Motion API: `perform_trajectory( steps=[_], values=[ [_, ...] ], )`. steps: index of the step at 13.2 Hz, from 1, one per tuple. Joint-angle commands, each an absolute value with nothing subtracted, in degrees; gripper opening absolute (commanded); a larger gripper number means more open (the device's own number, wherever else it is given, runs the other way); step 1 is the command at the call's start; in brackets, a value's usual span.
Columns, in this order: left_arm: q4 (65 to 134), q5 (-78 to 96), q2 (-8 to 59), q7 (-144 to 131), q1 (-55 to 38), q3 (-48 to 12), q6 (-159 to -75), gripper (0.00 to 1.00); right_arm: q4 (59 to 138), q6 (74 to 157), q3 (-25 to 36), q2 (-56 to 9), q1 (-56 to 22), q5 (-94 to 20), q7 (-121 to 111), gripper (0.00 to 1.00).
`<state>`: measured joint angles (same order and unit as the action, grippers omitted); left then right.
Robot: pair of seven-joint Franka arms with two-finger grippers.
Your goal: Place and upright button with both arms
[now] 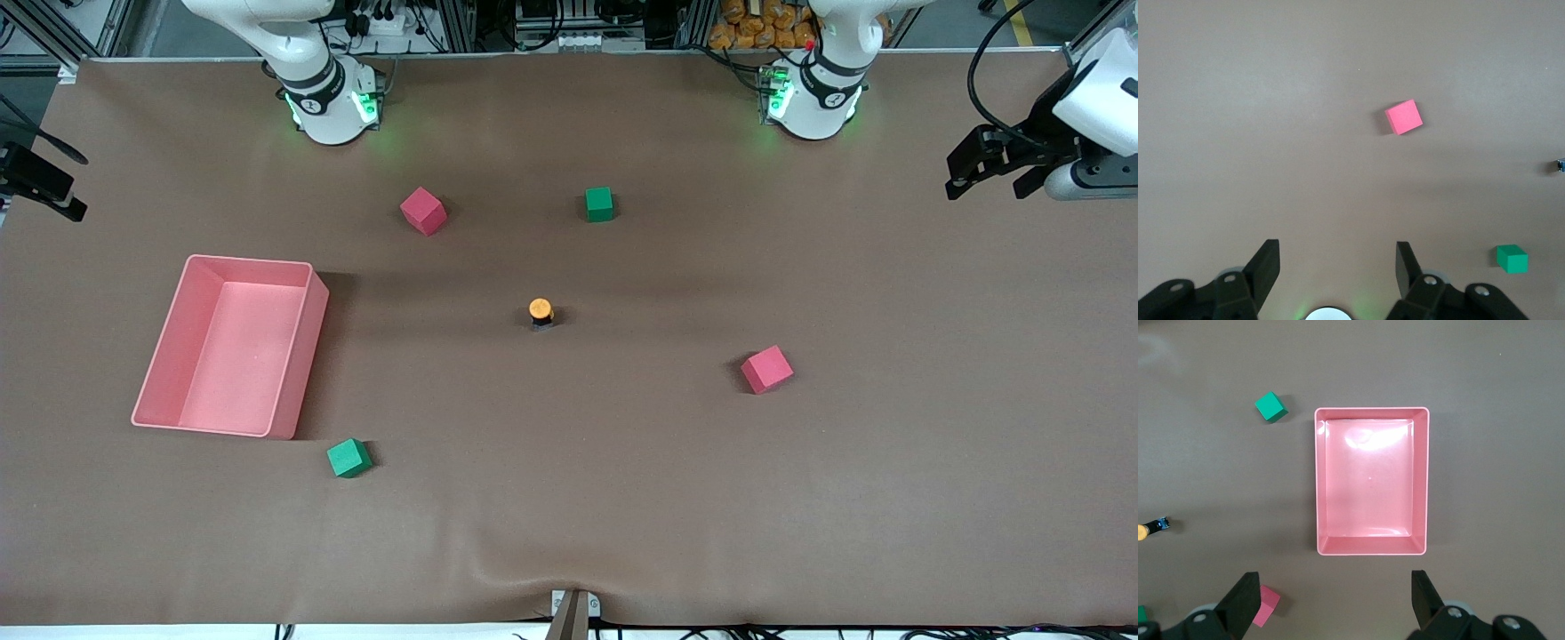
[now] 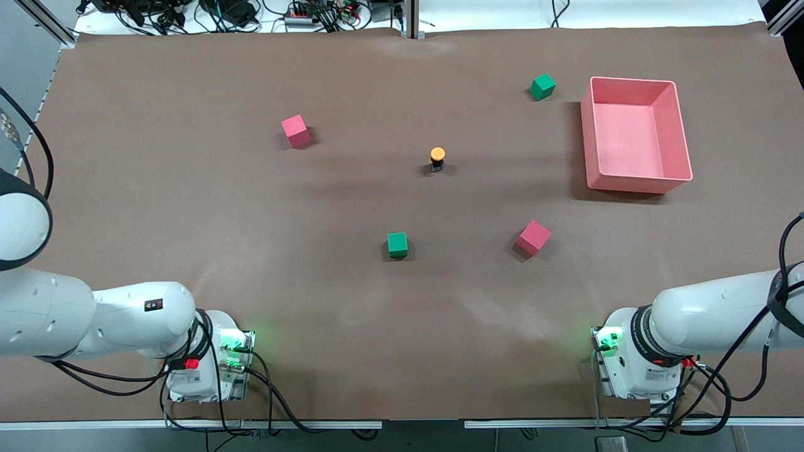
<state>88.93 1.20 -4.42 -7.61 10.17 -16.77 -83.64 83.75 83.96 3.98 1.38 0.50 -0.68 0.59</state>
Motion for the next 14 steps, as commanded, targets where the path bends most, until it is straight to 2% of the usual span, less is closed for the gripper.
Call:
perform_trajectory(
  steps=[1,3,7,14],
  values=[
    [87.6,-1.7,-3.3,-6.9,8.0,-14.3,-83.6,0.78,83.0,83.3,3.4,1.0,1.2,-0.3,0.1,1.0],
    [87.4,-3.8,-2.3,-6.2,2.7,-9.5,-83.2,0.78,82.9,83.3,3.4,1.0,1.1,-0.4,0.2,1.0],
    [87.4,-3.2,-2.2,-6.3,-2.0,-5.5,-82.7,0.78,82.9,83.3,3.4,1.0,1.1,-0.4,0.3,1.0],
    [87.2,-0.7,-2.9,-5.6,-1.8,-4.1,-80.2,0.79,82.9,83.3,3.4,1.0,1.4,-0.4,0.1,1.0]
  ],
)
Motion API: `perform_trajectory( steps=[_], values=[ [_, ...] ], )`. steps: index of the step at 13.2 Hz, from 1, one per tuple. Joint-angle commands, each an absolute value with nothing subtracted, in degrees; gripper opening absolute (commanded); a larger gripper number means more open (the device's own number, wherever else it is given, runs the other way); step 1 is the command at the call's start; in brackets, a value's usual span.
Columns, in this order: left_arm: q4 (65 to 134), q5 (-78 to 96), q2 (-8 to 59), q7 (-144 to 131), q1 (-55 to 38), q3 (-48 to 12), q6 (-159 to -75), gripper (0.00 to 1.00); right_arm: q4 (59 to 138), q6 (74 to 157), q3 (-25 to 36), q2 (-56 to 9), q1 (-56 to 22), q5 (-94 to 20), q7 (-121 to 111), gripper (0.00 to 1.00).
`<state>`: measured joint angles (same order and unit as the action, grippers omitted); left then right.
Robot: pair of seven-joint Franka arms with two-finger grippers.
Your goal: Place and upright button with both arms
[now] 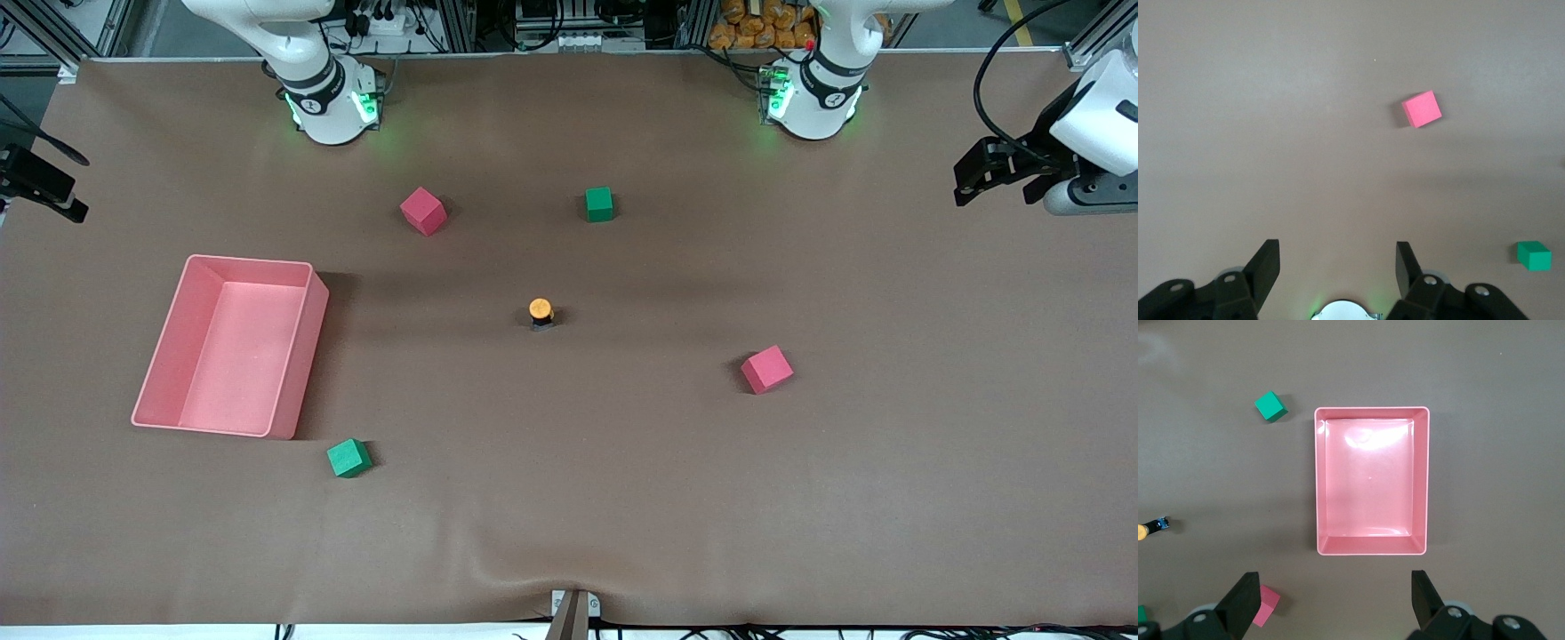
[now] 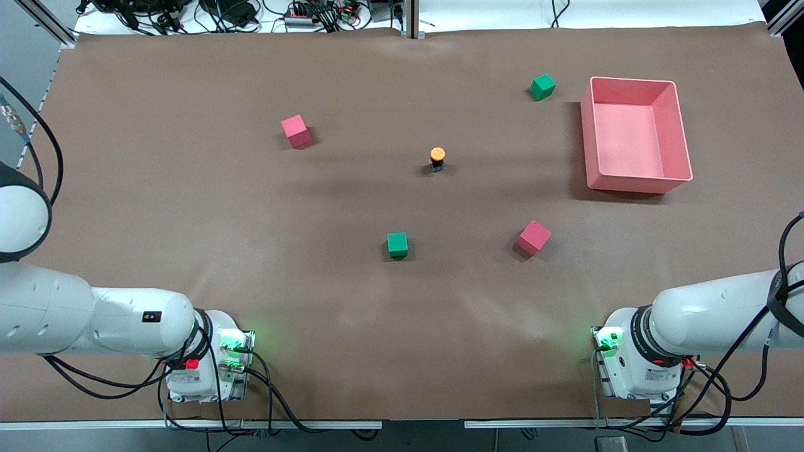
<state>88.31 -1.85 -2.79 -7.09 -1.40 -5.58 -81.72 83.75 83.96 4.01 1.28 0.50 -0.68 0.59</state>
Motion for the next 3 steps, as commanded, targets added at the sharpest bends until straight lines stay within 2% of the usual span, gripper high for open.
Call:
perform_trajectory(
  steps=[1,3],
  values=[
    [86.5,-0.7,-2.8,-5.5,-1.8,-3.9,-80.2,0.78,82.9,83.3,3.4,1.0,1.1,-0.4,0.2,1.0],
    [86.2,-0.8,-2.8,-5.6,-2.0,-3.9,-80.2,0.79,82.9,83.3,3.4,1.0,1.4,-0.4,0.1,1.0]
  ],
)
